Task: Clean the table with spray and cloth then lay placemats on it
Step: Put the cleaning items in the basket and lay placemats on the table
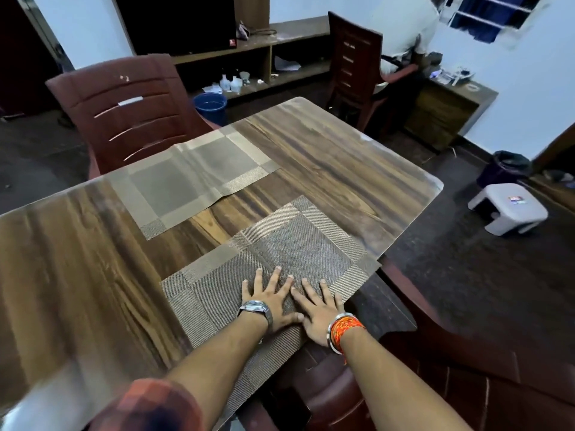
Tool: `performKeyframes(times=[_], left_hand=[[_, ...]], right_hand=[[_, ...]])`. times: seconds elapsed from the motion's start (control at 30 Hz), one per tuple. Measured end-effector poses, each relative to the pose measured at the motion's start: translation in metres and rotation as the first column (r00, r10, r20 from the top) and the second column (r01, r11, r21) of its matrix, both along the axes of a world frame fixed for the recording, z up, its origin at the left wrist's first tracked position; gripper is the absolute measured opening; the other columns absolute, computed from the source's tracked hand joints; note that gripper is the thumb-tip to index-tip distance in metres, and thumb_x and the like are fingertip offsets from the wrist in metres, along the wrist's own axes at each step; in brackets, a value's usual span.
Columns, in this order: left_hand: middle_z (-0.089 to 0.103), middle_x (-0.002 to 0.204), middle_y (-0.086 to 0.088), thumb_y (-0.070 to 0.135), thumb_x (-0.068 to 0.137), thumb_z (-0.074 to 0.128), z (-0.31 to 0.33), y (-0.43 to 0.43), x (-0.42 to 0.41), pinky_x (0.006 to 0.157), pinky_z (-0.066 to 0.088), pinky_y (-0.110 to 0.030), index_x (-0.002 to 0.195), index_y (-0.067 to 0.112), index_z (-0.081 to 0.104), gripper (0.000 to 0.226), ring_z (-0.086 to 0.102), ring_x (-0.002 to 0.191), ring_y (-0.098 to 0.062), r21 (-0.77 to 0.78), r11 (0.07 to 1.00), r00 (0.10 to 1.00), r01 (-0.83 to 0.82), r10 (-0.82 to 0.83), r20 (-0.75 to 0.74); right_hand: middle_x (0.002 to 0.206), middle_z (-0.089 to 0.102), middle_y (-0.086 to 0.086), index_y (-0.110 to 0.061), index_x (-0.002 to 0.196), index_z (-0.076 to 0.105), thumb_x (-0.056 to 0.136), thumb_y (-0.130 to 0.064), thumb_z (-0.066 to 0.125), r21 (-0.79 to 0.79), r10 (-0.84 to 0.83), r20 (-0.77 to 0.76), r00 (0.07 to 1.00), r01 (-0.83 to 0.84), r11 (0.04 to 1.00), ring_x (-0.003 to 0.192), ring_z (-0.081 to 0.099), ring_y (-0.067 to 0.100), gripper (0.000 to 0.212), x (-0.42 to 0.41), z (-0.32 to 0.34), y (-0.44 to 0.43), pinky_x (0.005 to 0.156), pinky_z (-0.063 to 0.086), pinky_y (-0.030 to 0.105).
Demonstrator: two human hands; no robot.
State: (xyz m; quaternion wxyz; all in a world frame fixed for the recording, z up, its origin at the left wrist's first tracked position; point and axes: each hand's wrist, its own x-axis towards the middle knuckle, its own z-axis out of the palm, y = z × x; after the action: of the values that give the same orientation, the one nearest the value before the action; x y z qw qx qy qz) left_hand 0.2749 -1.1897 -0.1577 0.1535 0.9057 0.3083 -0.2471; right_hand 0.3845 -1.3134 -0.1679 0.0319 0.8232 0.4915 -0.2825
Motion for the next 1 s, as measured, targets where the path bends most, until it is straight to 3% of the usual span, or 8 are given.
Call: performKeyframes(times=[0.3,0.43,0.63,0.73,1.0], left_hand=[[-0.042,0.152,-0.004,0.098,0.058,0.033,-0.003,0.024,0.012,0.113,-0.011,-0.058,0.141,0.061,-0.017,0.104,-0.030,0.140,-0.045,0.014,1.000,0.999,0.009,-0.009,-0.035],[-0.043,0.151,-0.008,0.100,0.055,0.032,-0.002,0.034,0.020,0.115,-0.011,-0.058,0.140,0.063,-0.017,0.105,-0.031,0.139,-0.045,0.017,1.000,0.999,0.012,-0.011,-0.033],[-0.043,0.151,-0.009,0.097,0.054,0.043,0.001,0.046,0.033,0.116,-0.010,-0.056,0.142,0.061,-0.017,0.112,-0.031,0.139,-0.046,-0.004,0.999,0.998,0.038,-0.038,-0.045],[-0.044,0.151,-0.009,0.097,0.053,0.044,0.000,0.044,0.033,0.115,-0.010,-0.060,0.140,0.062,-0.019,0.113,-0.031,0.139,-0.046,0.003,0.999,0.998,0.036,-0.035,-0.055],[-0.051,0.145,-0.007,0.099,0.042,0.048,0.005,0.035,0.033,0.107,-0.013,-0.071,0.135,0.064,-0.026,0.123,-0.038,0.135,-0.046,-0.034,0.999,0.996,0.005,-0.008,-0.092]], right_hand=[[0.155,-0.018,-0.023,-0.057,0.142,-0.007,0.084,-0.054,0.017,0.038,-0.009,0.075,0.997,0.006,0.999,0.145,-0.019,0.020,0.063,0.008,-0.004,0.004,0.113,-0.014,0.046],[0.155,-0.016,-0.024,-0.057,0.142,-0.006,0.094,-0.046,0.031,0.059,-0.010,0.078,0.997,0.006,0.998,0.145,-0.019,0.020,0.062,0.018,-0.004,0.009,0.113,-0.015,0.047],[0.155,-0.014,-0.027,-0.061,0.140,-0.007,0.096,-0.049,0.025,0.060,-0.030,0.060,0.998,0.027,0.998,0.145,-0.018,0.018,0.055,0.034,-0.004,0.019,0.114,-0.012,0.051],[0.154,-0.016,-0.028,-0.063,0.138,-0.008,0.095,-0.061,0.016,0.069,-0.034,0.052,0.998,0.031,0.997,0.144,-0.020,0.016,0.049,0.034,-0.007,0.018,0.112,-0.016,0.051],[0.154,-0.020,-0.025,-0.063,0.138,-0.009,0.097,-0.057,0.015,0.088,-0.064,0.101,0.993,0.055,0.995,0.143,-0.024,0.019,0.048,0.029,-0.011,0.012,0.110,-0.018,0.054]])
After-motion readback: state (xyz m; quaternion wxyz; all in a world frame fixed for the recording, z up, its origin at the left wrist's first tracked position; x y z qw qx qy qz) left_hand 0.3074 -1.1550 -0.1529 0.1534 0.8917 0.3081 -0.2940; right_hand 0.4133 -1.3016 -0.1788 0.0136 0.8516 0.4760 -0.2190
